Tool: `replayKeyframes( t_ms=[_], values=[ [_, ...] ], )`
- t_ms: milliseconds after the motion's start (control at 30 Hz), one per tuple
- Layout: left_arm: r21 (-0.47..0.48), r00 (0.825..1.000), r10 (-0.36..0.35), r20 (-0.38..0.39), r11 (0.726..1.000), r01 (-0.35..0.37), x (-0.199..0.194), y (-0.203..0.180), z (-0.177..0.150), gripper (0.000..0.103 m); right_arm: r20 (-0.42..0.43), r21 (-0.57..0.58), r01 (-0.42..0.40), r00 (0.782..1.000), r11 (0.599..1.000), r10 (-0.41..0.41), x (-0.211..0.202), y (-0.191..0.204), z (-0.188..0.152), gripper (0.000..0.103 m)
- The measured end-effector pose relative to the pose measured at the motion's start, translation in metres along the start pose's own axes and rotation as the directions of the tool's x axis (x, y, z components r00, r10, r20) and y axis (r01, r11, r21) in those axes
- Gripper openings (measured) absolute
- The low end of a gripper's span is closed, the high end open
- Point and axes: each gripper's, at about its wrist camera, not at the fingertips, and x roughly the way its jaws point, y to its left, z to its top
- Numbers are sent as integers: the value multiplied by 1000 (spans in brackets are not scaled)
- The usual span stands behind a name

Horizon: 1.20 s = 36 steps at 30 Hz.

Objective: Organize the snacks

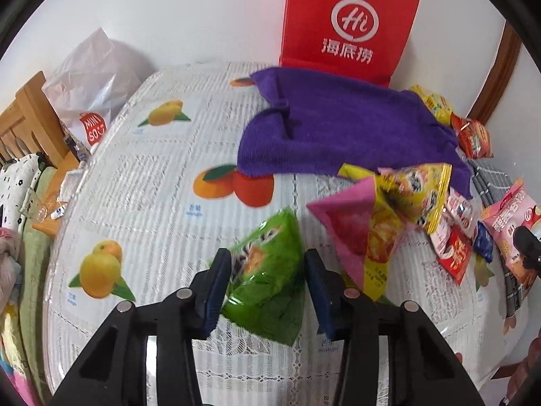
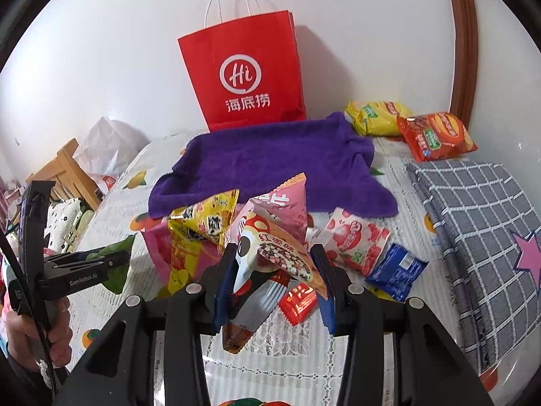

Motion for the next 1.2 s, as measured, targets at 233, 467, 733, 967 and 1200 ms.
replayKeyframes(
  t_ms=[233,467,733,967,1200],
  values=[
    [9,998,-14,54,1000,14,-21,-4,24,41,38,-2,3,999,1000,-3,-11,0,23,43],
    [-32,998,-19,59,999,21,-19,12,30,55,33,-4,8,999,1000,-7,-5,2,25,43],
    [-23,1000,-19,17,1000,20,1,17,19,74,-13,1,3,1000,1000,-3,16,3,12,43],
    [25,998,18,-59,1000,-16,28,5,-2,74,-46,1,3,999,1000,-3,28,4,-1,43],
    [24,996,40,-80,999,-38,41,3,-11,71,-57,0,12,998,1000,-12,32,2,-7,43]
  ],
)
